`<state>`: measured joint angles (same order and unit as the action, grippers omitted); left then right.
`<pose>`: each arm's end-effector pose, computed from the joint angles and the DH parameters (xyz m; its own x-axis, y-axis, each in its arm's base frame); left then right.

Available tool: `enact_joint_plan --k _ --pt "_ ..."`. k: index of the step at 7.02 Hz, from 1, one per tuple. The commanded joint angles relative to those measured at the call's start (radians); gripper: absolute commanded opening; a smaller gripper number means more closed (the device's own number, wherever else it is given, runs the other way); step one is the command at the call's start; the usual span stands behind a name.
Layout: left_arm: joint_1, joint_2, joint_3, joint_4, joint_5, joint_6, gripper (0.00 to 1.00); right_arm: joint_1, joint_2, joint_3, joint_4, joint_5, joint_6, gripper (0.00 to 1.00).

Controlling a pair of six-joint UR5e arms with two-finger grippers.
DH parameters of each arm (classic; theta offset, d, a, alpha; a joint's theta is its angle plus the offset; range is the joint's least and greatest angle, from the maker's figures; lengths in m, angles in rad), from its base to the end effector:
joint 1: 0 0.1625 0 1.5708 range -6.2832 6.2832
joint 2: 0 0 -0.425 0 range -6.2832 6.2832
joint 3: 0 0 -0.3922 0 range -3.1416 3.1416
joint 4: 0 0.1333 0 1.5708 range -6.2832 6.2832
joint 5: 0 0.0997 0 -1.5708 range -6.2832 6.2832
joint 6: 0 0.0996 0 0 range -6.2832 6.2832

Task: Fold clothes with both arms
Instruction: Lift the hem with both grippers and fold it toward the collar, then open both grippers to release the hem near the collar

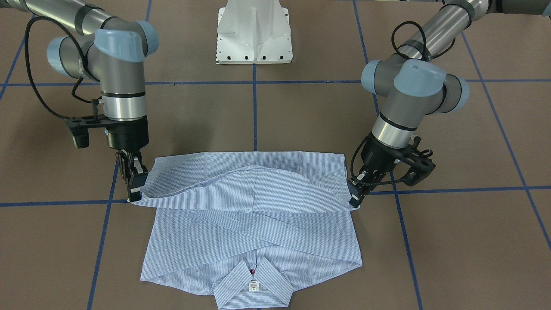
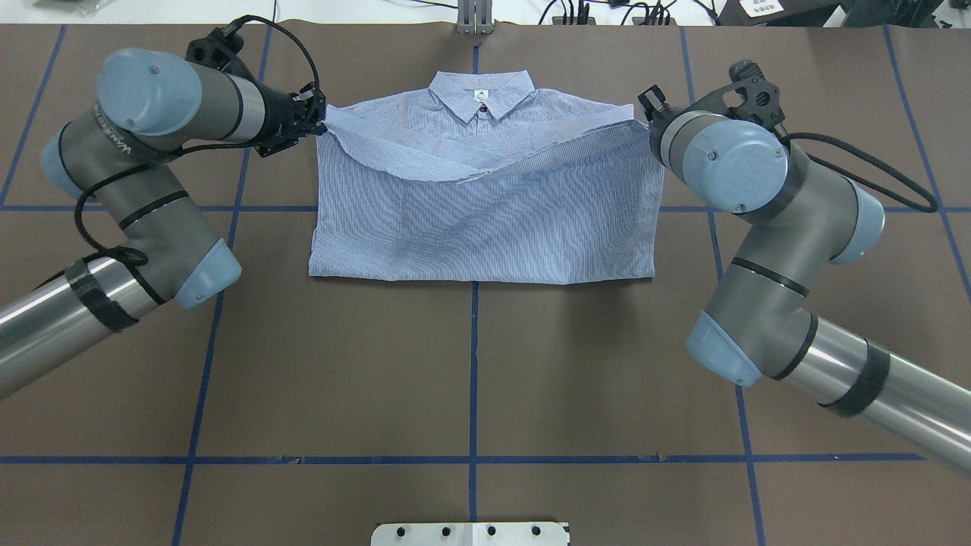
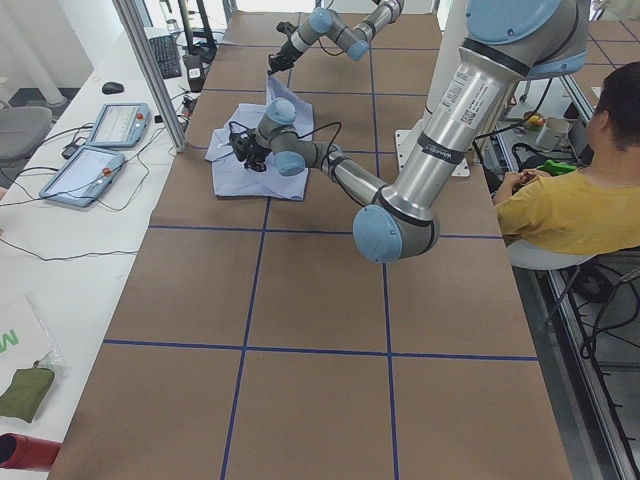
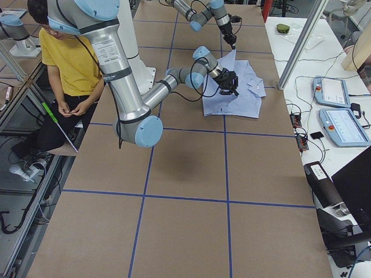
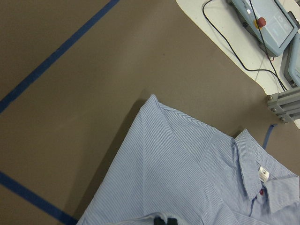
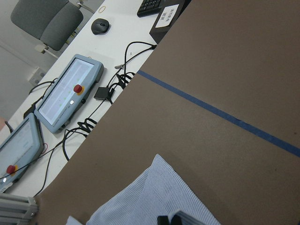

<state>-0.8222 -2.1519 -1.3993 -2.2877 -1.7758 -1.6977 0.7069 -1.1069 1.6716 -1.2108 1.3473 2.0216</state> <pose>0.4099 -0.6073 0.3134 0.2152 -0.4137 -0.8846 0.6245 0.7547 -0.2011 -0.4002 -0.5462 0.3116 0.0775 0.6249 0.7768 -0.8906 0.3936 -0.2278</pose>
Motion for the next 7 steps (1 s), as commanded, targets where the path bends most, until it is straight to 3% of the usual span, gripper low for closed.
enact_joint_plan --k 1,3,4,5,6,7 --pt "-0.014 -0.075 0.211 -0.145 0.006 0.085 0.0 0.037 0.091 -0.227 0.094 0.111 -0.082 0.0" --pt "-0.017 -0.138 0.325 -0.18 0.019 0.183 0.0 0.066 0.166 -0.398 0.155 0.194 -0.107 0.0" --pt "-0.017 -0.194 0.423 -0.183 0.053 0.24 0.27 0.094 0.209 -0.483 0.161 0.252 -0.118 0.0" --pt "-0.026 -0.195 0.439 -0.184 0.068 0.295 0.65 0.101 0.213 -0.542 0.23 0.279 -0.163 0.33" --pt "-0.026 -0.194 0.451 -0.184 0.07 0.303 0.65 0.103 0.234 -0.596 0.243 0.302 -0.168 0.34" --pt "-0.025 -0.192 0.454 -0.184 0.07 0.305 0.65 0.103 0.251 -0.608 0.243 0.303 -0.167 0.45"
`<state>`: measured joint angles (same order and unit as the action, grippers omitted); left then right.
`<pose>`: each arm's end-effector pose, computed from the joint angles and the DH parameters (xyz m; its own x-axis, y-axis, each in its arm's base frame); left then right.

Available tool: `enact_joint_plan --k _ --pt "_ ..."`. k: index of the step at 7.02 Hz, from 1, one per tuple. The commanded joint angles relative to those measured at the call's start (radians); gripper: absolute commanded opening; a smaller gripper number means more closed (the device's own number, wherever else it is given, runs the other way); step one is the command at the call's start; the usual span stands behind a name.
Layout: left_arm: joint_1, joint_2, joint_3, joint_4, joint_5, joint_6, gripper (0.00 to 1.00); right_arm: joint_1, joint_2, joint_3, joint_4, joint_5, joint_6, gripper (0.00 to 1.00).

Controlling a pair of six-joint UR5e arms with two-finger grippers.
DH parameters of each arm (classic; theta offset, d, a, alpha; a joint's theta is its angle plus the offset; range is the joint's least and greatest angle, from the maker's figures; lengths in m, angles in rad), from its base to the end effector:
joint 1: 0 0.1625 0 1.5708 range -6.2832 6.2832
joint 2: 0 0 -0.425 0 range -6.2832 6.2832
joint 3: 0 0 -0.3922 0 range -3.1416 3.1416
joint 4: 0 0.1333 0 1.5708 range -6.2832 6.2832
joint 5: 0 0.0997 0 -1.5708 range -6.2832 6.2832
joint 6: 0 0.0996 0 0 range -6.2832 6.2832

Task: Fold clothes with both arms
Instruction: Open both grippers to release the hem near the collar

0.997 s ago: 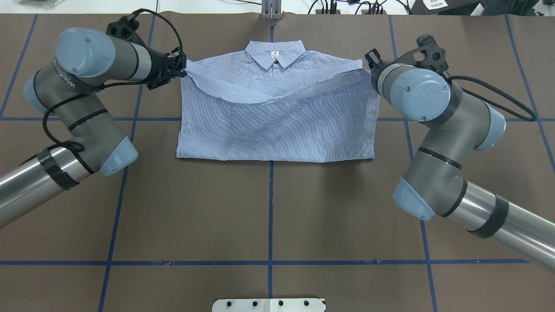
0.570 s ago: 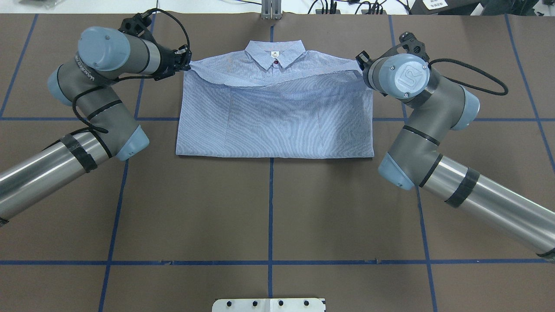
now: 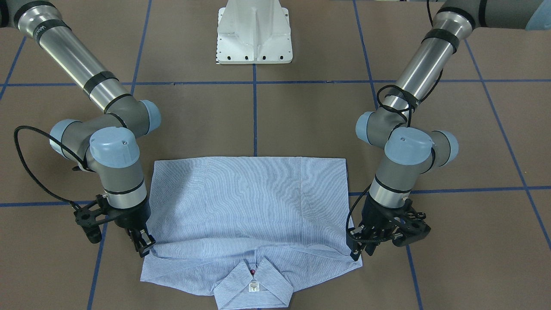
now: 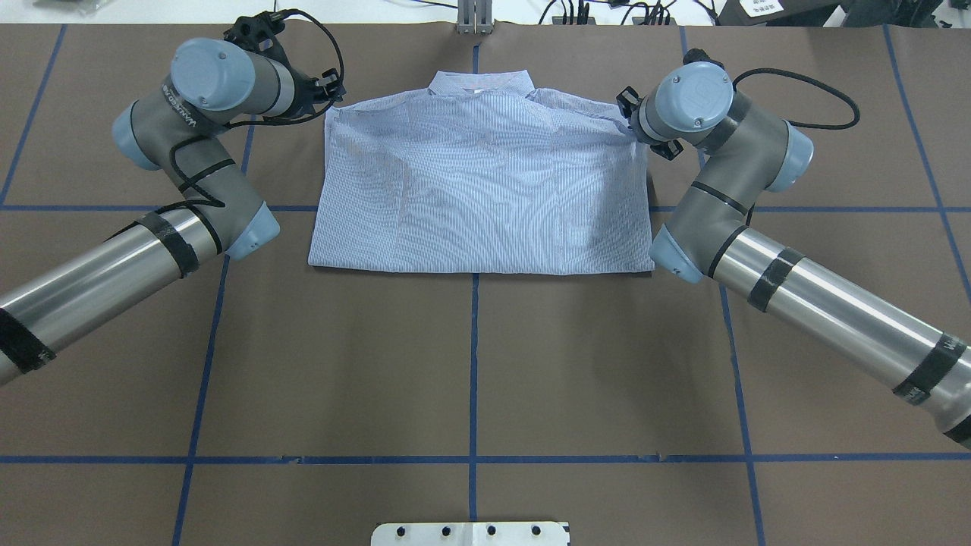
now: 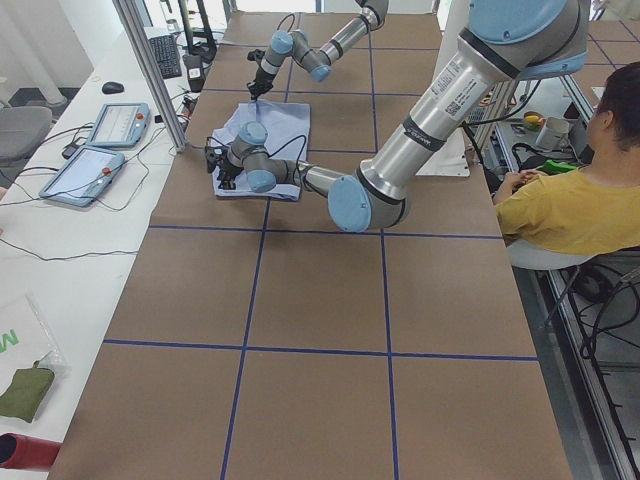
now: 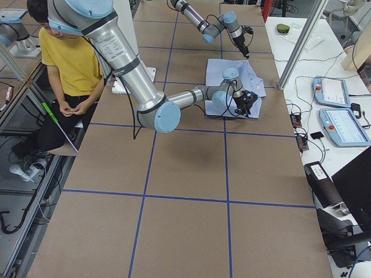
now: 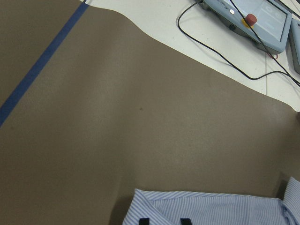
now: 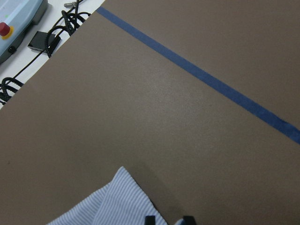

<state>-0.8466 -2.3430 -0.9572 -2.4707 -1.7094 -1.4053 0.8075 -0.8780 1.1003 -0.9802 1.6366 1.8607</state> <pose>0.4528 -0.6924 0.3665 0.4294 -0.2392 -0.8709 0.5995 0.7967 0.0768 -0.4578 -0.6618 0.3990 0.2587 0.6830 0.6831 -0.7951 0.5521 -0.2509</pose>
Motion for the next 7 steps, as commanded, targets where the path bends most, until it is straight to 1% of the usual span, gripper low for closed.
enact_joint_plan --k 1,2,3,4,5,6,7 --pt "-0.002 0.001 0.014 -0.001 0.002 0.017 0.65 0.021 0.02 -0.052 0.012 0.023 -0.012 0.45" --pt "-0.006 0.002 0.011 -0.001 0.001 0.037 0.65 0.048 0.028 -0.053 0.034 0.066 -0.047 0.51" --pt "-0.009 0.002 0.0 -0.002 -0.003 0.038 0.66 0.086 0.025 0.001 0.038 0.128 -0.043 0.55" --pt "-0.023 0.013 -0.044 0.001 -0.007 0.04 0.66 0.108 0.017 0.074 0.029 0.19 -0.041 0.57" --pt "-0.025 0.072 -0.127 0.007 -0.013 0.04 0.66 0.117 -0.001 0.117 0.014 0.242 -0.04 0.65" --pt "-0.026 0.096 -0.162 0.012 -0.054 0.042 0.67 0.115 -0.094 0.251 0.009 0.244 -0.028 0.7" --pt "-0.031 0.106 -0.181 0.013 -0.067 0.042 0.68 0.058 -0.219 0.427 -0.039 0.235 0.001 0.72"
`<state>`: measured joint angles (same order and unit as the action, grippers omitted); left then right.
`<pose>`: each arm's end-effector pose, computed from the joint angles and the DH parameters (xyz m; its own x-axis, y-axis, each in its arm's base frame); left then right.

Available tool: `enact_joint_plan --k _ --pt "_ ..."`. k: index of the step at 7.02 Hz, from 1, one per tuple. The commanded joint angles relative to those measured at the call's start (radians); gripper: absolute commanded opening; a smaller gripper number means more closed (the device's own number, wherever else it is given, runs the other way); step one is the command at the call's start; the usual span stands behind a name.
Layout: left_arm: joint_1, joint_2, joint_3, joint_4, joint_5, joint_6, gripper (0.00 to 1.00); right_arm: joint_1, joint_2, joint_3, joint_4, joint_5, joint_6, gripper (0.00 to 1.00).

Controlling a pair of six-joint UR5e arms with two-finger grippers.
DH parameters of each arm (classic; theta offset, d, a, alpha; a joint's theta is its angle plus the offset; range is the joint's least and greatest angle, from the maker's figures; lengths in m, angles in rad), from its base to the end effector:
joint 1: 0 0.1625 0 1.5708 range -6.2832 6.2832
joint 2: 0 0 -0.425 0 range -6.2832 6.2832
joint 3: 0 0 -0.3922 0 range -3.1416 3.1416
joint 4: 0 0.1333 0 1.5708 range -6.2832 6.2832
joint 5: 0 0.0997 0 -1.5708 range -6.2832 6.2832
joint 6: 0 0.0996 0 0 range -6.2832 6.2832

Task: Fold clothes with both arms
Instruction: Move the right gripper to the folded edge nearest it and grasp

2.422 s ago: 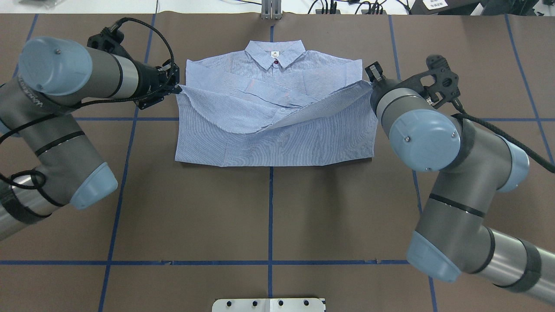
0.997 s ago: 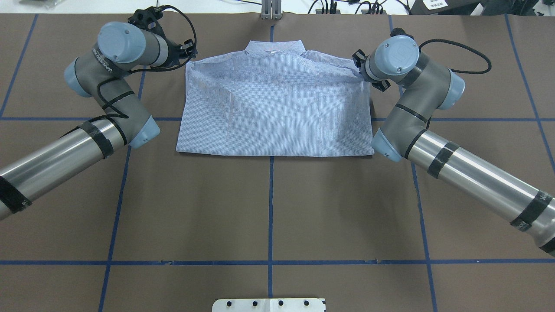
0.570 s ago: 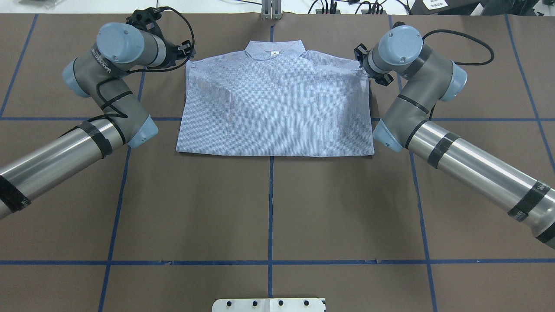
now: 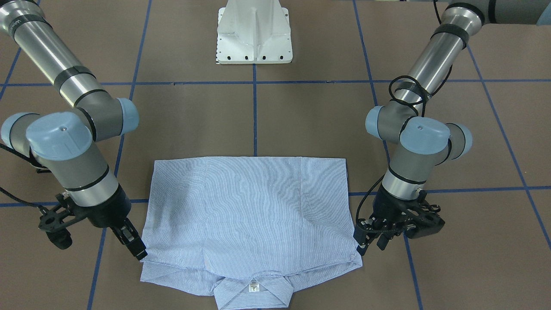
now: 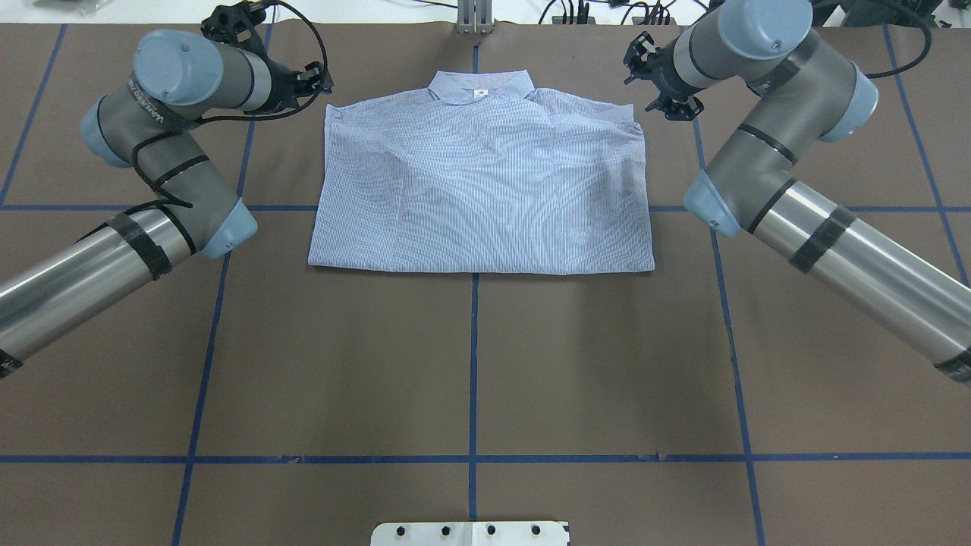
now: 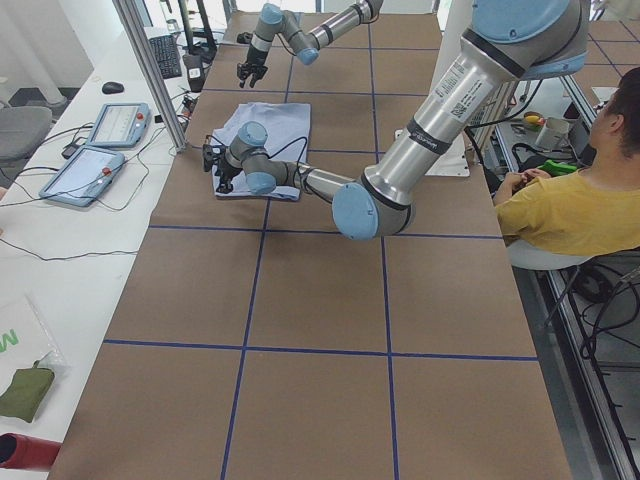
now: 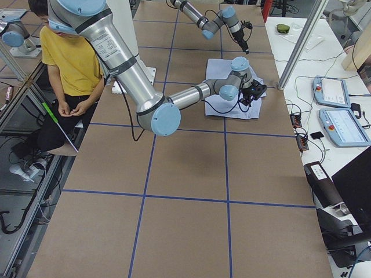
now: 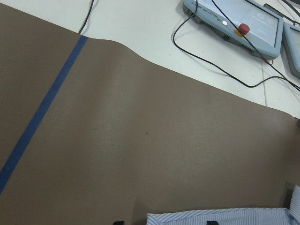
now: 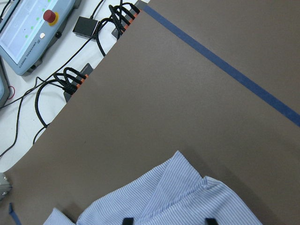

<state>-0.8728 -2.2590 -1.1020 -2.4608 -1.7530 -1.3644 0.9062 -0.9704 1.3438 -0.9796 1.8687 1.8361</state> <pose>0.4161 -0.6754 0.3597 0.4131 -0.1788 -0.8930 0.5768 0.8102 0.1046 -0.3747 -0.6470 0.3424 0.1808 0.6372 0.7492 -0.6747 0.6346 -0.3769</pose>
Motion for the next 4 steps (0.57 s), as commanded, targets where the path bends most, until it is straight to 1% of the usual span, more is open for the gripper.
enact_joint_plan --k 1,2,3,4 --pt "-0.012 0.033 -0.041 0.002 -0.025 0.002 0.68 -0.102 -0.213 0.278 -0.06 -0.018 0.057 0.75" --pt "-0.021 0.041 -0.042 0.002 -0.031 0.007 0.68 -0.184 -0.259 0.311 -0.053 -0.101 0.081 0.75" --pt "-0.022 0.044 -0.045 0.0 -0.031 0.007 0.69 -0.241 -0.261 0.305 -0.051 -0.15 0.107 0.75" --pt "-0.022 0.044 -0.045 0.0 -0.031 0.007 0.7 -0.262 -0.283 0.311 -0.051 -0.164 0.109 0.75"
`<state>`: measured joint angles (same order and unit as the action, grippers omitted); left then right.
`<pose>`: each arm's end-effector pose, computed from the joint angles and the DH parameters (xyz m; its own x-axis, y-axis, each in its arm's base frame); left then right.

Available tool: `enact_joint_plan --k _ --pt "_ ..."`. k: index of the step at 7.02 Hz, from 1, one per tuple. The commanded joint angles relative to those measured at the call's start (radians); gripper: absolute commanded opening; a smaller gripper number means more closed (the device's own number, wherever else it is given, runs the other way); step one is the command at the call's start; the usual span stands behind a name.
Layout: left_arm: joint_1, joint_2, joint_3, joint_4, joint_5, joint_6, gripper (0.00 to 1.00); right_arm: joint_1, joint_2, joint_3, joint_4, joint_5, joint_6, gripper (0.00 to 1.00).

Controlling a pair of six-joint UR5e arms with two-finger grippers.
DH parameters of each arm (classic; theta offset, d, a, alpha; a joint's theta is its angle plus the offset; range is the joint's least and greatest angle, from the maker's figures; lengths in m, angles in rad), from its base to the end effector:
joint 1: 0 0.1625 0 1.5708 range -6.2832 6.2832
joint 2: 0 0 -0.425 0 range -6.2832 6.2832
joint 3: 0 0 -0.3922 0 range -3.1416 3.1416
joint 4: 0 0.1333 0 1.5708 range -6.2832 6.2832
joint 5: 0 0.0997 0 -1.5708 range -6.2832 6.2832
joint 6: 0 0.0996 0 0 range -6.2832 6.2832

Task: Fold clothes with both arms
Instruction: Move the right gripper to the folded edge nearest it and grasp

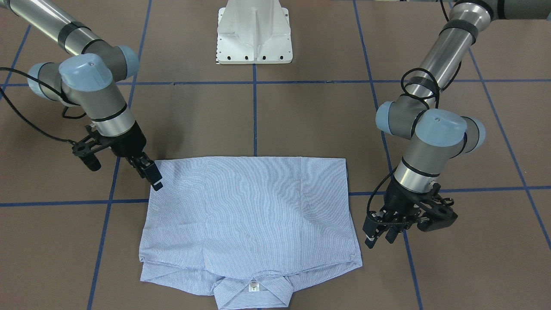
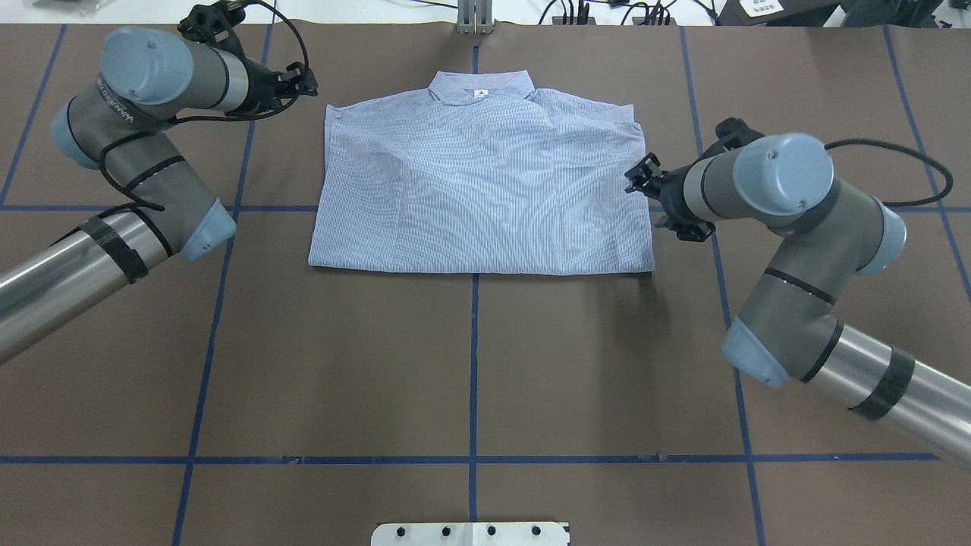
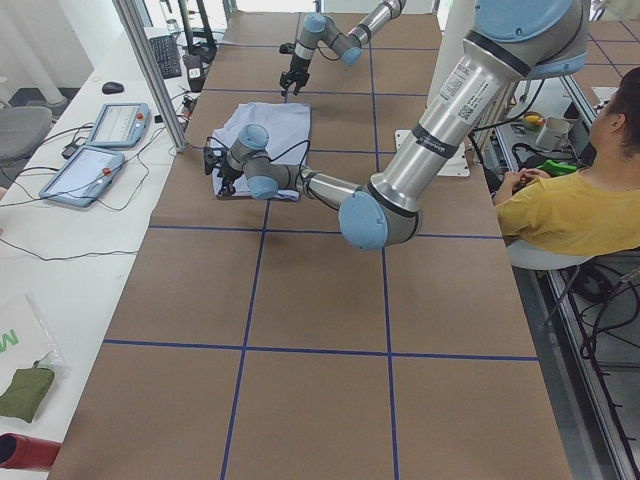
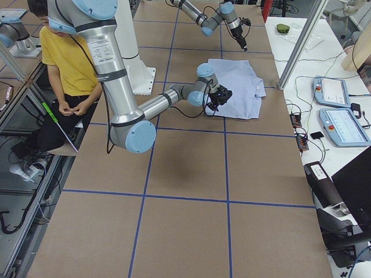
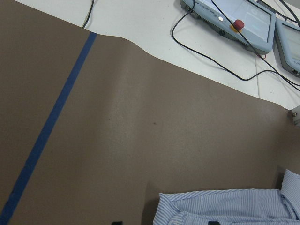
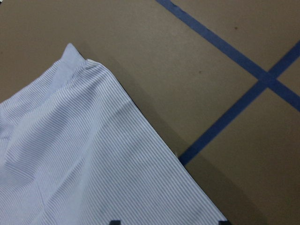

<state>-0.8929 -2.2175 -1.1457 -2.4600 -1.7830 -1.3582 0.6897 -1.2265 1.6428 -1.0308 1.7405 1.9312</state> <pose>0.3955 -0.6703 0.3694 0.4078 -0.1776 -0.8956 0.5698 0.8159 0.0977 -0.4195 -0.4970 0.3791 0.2326 0.6424 0.7302 -0.6441 0.6643 -0.3792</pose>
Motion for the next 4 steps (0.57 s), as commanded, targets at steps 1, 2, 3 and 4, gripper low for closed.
enact_joint_plan --k 1,2,3,4 --pt "-0.001 0.004 0.0 -0.001 -0.001 0.001 0.7 -0.059 -0.034 0.015 0.002 -0.039 0.015 0.76" --pt "-0.001 0.002 0.0 -0.001 -0.001 -0.001 0.71 -0.074 -0.034 0.015 0.002 -0.041 0.017 0.76" --pt "-0.001 0.002 -0.002 -0.001 0.0 -0.001 0.71 -0.082 -0.034 0.011 0.0 -0.042 0.018 0.76" --pt "-0.001 0.002 -0.002 0.001 0.0 -0.001 0.71 -0.087 -0.036 0.009 0.0 -0.047 0.018 0.76"
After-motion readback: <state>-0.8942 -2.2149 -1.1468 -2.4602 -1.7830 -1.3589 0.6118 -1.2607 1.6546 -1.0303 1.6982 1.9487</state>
